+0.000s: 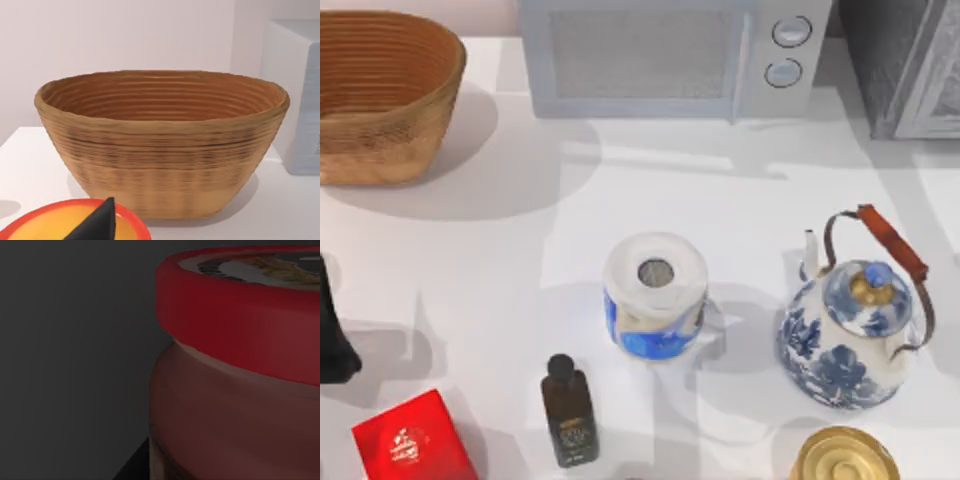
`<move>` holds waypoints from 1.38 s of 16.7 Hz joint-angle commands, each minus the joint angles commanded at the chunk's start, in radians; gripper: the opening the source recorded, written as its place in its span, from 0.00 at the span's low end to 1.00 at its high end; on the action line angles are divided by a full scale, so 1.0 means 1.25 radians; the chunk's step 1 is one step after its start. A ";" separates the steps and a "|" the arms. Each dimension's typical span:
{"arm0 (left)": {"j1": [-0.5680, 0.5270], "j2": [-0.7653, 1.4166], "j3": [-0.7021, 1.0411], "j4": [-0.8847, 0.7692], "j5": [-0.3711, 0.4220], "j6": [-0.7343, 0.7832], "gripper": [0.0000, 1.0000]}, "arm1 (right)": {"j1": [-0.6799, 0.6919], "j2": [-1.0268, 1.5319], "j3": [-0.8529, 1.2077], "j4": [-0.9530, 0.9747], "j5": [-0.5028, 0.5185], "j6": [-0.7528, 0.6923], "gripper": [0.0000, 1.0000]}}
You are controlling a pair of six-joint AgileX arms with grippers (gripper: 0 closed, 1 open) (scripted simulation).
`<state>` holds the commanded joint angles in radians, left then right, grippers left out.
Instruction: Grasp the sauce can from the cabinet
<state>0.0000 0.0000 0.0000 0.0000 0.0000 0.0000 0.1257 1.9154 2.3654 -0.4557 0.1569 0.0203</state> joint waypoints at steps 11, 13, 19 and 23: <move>0.000 0.000 0.000 0.000 0.000 0.000 1.00 | 0.061 -0.211 -0.097 -0.122 0.047 0.002 0.00; 0.000 0.000 0.000 0.000 0.000 0.000 1.00 | 0.080 -0.293 -0.127 -0.165 0.069 0.003 0.00; 0.000 0.000 0.000 0.000 0.000 0.000 1.00 | 0.104 -0.384 -0.164 -0.222 0.096 0.003 0.00; 0.000 0.000 0.000 0.000 0.000 0.000 1.00 | 0.099 -0.391 -0.167 -0.216 0.094 0.004 0.00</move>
<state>0.0000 0.0000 0.0000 0.0000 0.0000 0.0000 0.2495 1.4270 2.1564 -0.7257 0.2746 0.0256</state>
